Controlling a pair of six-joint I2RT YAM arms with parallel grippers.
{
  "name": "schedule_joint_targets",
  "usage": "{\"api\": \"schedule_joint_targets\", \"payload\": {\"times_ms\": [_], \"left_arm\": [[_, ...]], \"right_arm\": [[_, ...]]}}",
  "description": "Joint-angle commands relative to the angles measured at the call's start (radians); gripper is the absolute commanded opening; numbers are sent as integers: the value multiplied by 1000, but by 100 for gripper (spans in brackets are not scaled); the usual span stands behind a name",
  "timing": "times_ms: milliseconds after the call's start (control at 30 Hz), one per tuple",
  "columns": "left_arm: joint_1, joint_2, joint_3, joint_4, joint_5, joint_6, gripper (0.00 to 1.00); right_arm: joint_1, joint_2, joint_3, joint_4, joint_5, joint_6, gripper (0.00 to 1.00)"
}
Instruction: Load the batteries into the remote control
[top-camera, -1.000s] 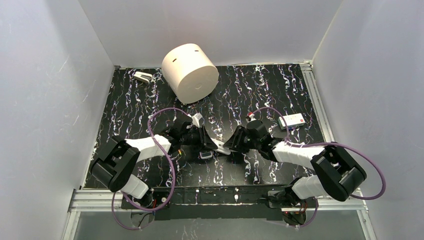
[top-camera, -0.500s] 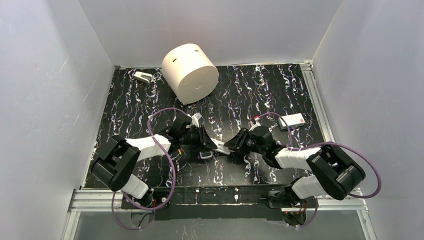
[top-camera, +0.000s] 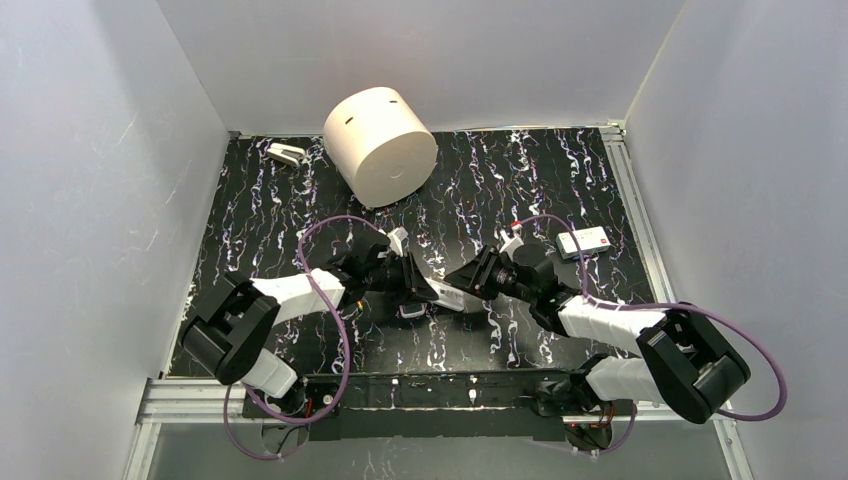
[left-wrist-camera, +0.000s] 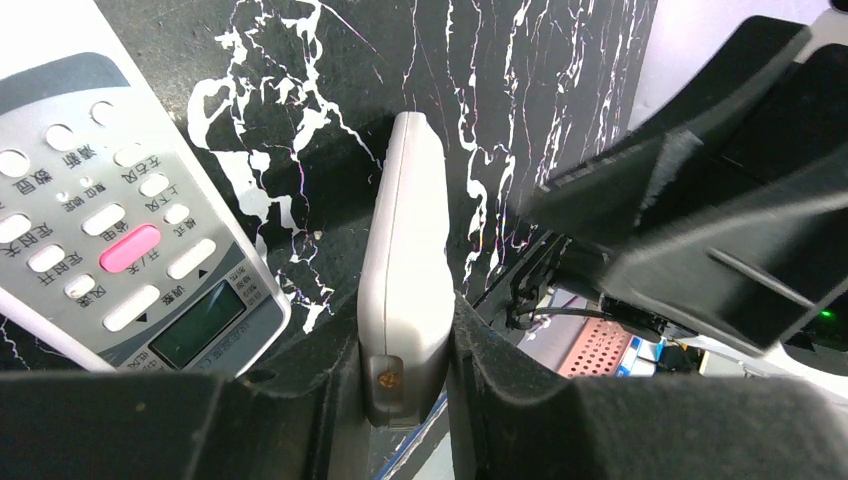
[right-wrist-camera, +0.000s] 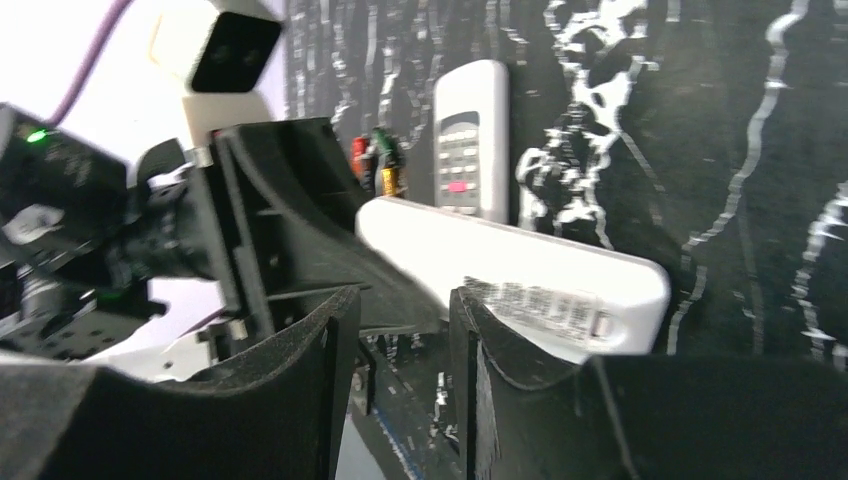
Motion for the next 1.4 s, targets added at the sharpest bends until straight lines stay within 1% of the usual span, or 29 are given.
{"api": "schedule_joint_targets", "payload": {"times_ms": [0,33,133,233,433,700,767,900,1300,1367], "left_arm": [[-6,-10,2,-140,-93,41,0],[-6,-9,3,-143,-92,44,0],[-6,-5,2,-150,-87,43,0],[-6,-4,4,-159,-87,43,0],[-6,1,9,-168,-87,44,0],[-6,8,13,-167,-76,50,0],[-6,8,13,-168,-73,50,0],[-6,9,10,-167,-75,50,0],[-6,13,10,-168,-77,51,0],[-6,15,10,-168,-76,52,0]], "right_arm": [[-9,-20,74,-275,104,-93,47],[-8,-20,81,-334,119,-105,47],[-9,2,79,-360,103,-119,48],[-9,23,54,-310,62,-103,49],[-8,67,51,-272,30,-107,49],[-8,107,59,-217,41,-131,48],[-8,102,65,-210,38,-140,42],[-8,99,68,-213,32,-147,35],[-8,105,63,-191,28,-143,28],[-8,113,62,-186,25,-142,25]]}}
